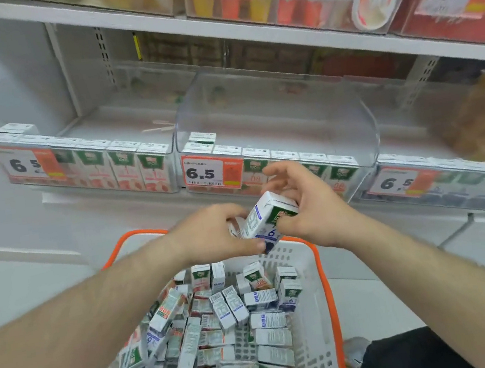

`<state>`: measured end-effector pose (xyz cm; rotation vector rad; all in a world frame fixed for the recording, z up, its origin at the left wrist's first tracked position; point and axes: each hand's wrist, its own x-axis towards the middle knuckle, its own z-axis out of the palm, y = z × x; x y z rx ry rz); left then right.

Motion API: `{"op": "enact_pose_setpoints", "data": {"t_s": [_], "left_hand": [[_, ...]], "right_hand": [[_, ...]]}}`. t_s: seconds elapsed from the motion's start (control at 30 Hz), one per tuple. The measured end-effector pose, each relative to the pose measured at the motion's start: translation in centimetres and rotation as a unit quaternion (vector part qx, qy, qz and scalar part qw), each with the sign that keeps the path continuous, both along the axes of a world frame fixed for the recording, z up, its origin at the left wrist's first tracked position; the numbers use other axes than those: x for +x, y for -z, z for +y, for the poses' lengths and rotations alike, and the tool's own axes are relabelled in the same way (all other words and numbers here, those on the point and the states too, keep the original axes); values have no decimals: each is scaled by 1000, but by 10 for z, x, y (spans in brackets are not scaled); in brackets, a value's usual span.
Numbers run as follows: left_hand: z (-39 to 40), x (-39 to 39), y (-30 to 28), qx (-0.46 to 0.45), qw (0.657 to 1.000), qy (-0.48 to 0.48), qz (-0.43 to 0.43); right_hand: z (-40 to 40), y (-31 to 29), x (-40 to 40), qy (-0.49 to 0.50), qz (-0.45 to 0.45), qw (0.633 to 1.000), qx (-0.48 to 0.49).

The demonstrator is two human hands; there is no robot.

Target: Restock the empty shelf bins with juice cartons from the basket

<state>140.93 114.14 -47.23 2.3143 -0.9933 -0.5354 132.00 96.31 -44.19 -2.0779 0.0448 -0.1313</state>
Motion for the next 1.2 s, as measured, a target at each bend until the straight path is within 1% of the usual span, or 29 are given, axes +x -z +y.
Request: {"op": "enact_pose_setpoints", "data": {"t_s": [0.07, 0.1, 0.2, 0.23, 0.37, 0.43, 0.57, 0.7, 0.77, 0.83, 0.93, 1.1, 1.2], "left_hand": [[-22, -12, 5, -52, 998, -31, 7], [-32, -16, 7, -80, 996, -45, 11], [-61, -26, 7, -147, 987, -70, 12], [-71, -29, 3, -162, 984, -76, 3], [-115, -41, -17, -171, 979, -86, -76], [-138, -44, -25, -181, 974, -80, -107], [-177, -52, -30, -220, 966, -67, -122], [-199, -59, -25, -217, 967, -91, -97], [-208, -62, -24, -227, 967, -87, -82], [-215, -65, -24, -239, 966, -84, -51], [-224, -66, -22, -251, 964, -86, -14], [-225, -62, -16, -263, 961, -86, 13], [-224, -59, -18, -269, 959, -83, 25]], "right_hand": [[-14, -4, -7, 10, -26, 999, -39], [-22, -6, -9, 21, -40, 998, -43], [-44, -10, -18, 85, -72, 994, 2], [-50, -11, -21, 121, -86, 989, -5], [-72, -21, -35, 219, -103, 960, -140], [-86, -30, -37, 263, -106, 947, -150], [-128, -51, -43, 344, -149, 923, -88], [-181, -64, -43, 436, -183, 881, -16], [-198, -64, -37, 459, -182, 870, 7], [-210, -59, -30, 472, -173, 865, 2], [-216, -48, -17, 457, -119, 880, -57], [-214, -30, 11, 365, -21, 917, -162], [-214, -23, 22, 315, 54, 922, -217]]}}
